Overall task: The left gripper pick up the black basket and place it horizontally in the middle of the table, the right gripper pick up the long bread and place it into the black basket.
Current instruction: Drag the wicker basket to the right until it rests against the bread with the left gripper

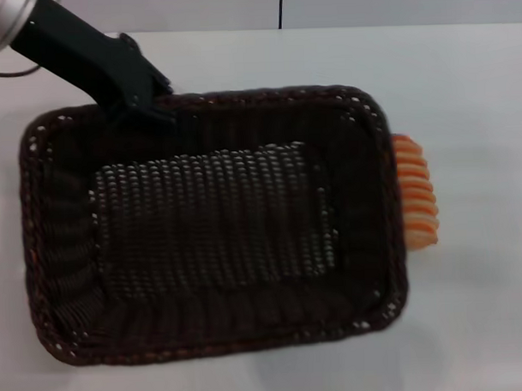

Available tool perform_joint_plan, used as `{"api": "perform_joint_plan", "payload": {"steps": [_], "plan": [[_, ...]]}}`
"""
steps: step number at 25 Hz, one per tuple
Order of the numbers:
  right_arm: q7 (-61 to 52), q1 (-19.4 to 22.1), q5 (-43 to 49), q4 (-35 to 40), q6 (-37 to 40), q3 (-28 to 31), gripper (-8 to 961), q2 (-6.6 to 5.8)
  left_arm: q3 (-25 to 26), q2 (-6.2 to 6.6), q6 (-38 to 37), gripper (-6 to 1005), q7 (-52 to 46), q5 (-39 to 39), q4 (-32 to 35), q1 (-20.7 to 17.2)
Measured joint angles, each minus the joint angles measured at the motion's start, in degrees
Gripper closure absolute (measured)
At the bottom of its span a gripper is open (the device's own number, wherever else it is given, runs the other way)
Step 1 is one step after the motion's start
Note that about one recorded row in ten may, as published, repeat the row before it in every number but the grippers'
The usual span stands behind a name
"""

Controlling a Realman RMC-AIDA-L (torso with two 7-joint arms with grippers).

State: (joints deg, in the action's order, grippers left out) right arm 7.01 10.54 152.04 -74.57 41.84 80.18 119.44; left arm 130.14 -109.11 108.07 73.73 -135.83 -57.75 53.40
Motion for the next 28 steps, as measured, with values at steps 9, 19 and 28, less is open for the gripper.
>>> {"api": "perform_joint_plan", "payload": {"steps": [9,19,28], "plan": [[-0.06,0.0,0.0,-0.41,0.0,-0.61,311,-0.03,-0.56,-3.09,-1.03,771,3.71,1.21,2.47,-0.91],[-0.05,0.01,0.08,-0.68,0.0,-1.29,312,-0.09,-5.43,-4.42,-4.05,750,5.72,1.16,2.76,-2.53],[-0.01,0.21,0.22,-0.76,-0.01,-1.28,311,-0.09,-2.72,-5.01,-9.33,531,6.47,1.43,1.92,-2.7]]}}
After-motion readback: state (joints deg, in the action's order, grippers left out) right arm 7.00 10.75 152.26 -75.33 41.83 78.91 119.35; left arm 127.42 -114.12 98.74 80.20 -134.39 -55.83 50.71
